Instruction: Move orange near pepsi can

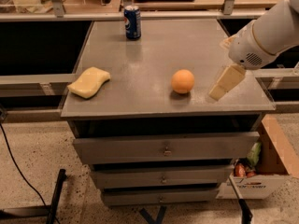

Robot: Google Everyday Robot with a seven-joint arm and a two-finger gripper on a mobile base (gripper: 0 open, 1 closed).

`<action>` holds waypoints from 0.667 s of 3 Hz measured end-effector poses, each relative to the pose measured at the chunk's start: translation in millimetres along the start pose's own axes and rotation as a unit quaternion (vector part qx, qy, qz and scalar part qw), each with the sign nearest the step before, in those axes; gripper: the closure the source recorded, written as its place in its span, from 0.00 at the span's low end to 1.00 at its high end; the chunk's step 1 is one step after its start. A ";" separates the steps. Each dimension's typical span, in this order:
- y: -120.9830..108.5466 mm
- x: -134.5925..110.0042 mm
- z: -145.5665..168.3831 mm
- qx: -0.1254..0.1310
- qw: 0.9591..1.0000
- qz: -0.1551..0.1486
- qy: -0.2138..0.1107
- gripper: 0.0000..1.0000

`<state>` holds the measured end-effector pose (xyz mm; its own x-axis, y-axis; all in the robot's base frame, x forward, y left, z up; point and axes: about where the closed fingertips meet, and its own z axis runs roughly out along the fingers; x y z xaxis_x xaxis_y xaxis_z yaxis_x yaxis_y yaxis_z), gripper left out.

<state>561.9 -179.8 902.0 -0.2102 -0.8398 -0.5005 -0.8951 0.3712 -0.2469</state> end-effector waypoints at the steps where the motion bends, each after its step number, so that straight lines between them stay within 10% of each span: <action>1: 1.0 -4.5 9.6 0.020 0.999 -0.008 -0.025 0.00; 2: -0.4 -6.0 21.3 0.027 0.998 -0.013 -0.058 0.00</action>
Offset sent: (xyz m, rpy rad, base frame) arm 0.0181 0.0165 -0.0261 0.1539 -0.1429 0.0399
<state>571.9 -166.5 887.5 -0.1379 -0.7989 -0.5855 -0.8769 0.3733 -0.3028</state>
